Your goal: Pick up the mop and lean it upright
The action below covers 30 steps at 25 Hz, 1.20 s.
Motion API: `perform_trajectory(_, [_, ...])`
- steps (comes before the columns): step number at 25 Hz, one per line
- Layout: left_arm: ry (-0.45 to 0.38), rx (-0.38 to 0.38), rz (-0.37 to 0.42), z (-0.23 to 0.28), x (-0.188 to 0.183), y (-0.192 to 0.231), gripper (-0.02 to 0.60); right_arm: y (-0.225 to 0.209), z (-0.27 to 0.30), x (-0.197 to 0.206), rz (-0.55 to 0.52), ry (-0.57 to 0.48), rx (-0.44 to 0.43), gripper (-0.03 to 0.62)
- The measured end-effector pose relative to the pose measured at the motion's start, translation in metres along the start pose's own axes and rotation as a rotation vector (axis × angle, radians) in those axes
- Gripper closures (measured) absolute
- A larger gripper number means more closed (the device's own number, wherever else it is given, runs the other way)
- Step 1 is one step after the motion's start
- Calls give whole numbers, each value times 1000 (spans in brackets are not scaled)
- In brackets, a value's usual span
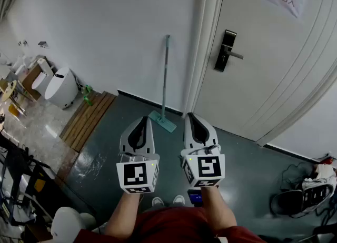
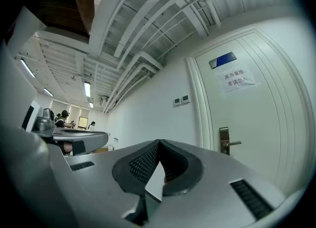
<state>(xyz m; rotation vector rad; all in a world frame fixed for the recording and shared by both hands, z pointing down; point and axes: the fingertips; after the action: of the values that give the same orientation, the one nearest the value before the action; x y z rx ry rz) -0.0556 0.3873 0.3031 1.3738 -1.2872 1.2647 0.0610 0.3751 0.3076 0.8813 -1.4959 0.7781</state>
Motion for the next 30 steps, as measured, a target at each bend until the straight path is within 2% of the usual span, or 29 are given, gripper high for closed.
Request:
perform_trajectory(13, [3,-15,11,8,0,-28,575,-27,-8,-1,11,-15,-18,577])
perform_trajectory(30, [15,-79,15,35,9,-70,575,-82,-6,6,32,-23,-64,577])
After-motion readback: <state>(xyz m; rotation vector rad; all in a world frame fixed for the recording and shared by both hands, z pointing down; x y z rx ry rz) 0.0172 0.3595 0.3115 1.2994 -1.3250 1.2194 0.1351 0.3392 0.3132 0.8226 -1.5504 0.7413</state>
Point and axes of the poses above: the fingertips, and each gripper's own axes: z forward along the fingers, y to its left, x out of its underside, and after that the axes turned 9 degrees about -x, right-handed
